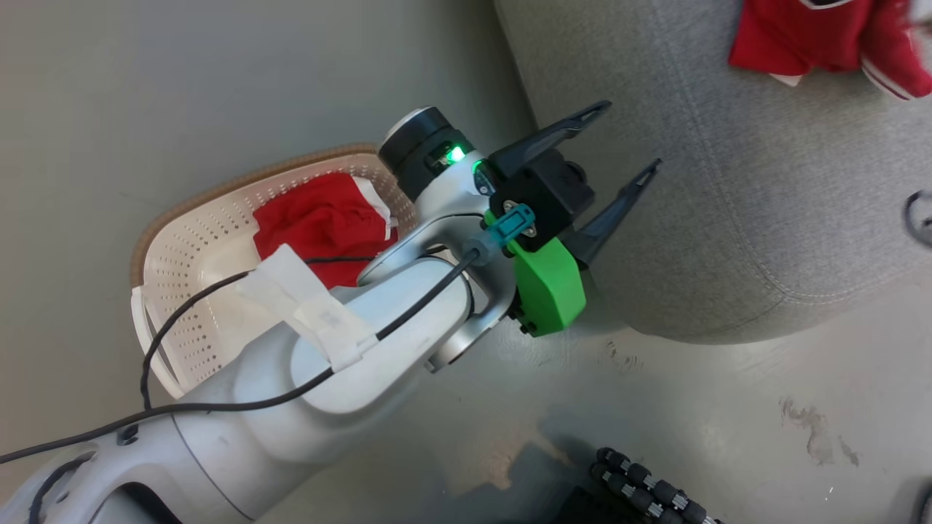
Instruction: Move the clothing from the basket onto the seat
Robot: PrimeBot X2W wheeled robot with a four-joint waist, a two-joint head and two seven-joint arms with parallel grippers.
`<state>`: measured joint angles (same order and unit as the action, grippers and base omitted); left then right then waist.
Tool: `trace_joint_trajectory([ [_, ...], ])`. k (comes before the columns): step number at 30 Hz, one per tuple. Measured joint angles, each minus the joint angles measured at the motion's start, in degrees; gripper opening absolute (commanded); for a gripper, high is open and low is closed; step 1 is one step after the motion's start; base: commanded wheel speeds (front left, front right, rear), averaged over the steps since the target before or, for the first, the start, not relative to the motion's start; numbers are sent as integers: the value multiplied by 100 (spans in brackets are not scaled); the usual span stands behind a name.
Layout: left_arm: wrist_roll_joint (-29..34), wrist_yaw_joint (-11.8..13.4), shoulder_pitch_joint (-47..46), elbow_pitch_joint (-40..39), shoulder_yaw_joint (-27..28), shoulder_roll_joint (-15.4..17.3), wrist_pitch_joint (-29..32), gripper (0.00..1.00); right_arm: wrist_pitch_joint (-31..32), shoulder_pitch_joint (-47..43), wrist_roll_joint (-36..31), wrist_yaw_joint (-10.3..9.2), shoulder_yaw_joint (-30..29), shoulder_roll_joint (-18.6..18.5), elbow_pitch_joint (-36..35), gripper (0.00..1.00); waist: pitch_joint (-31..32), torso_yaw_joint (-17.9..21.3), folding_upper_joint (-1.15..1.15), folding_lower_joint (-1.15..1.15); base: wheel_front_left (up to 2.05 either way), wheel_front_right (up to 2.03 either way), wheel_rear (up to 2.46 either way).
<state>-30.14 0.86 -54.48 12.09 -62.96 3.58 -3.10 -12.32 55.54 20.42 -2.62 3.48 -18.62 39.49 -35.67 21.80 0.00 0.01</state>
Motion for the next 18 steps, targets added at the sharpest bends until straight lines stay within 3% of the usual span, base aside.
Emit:
trace_joint_trajectory([
  [4, 3, -1, -1, 5, -5, 96, 1, 100, -33, -186, 0, 1, 78, 202, 315, 0, -125, -46, 0, 0, 0, 0, 0],
  [14, 3, -18, -2, 3, -11, 155, 13, 100, -86, -203, 86, -8, -65, 260, 910, 0, -231, -162, 0, 0, 0, 0, 0],
  [15, 3, -18, -2, 4, -8, 160, 13, 100, -101, -203, 86, -8, -64, 266, 935, 29, -231, -163, 0, 0, 0, 0, 0],
  [16, 3, -18, -2, 4, -7, 160, 12, 100, -103, -197, 86, -4, -63, 265, 966, 48, -231, -163, 0, -1, 0, 0, 0],
  [17, 3, -18, -2, 5, -4, 162, 12, 100, -110, -192, 86, 3, -53, 265, 1001, 80, -229, -160, 0, -1, 0, 0, 0],
  [18, 3, -18, -2, 8, 2, 176, 12, 100, -112, -192, 85, 12, -31, 278, 1033, 100, -222, -154, 0, -1, 0, 0, 0],
])
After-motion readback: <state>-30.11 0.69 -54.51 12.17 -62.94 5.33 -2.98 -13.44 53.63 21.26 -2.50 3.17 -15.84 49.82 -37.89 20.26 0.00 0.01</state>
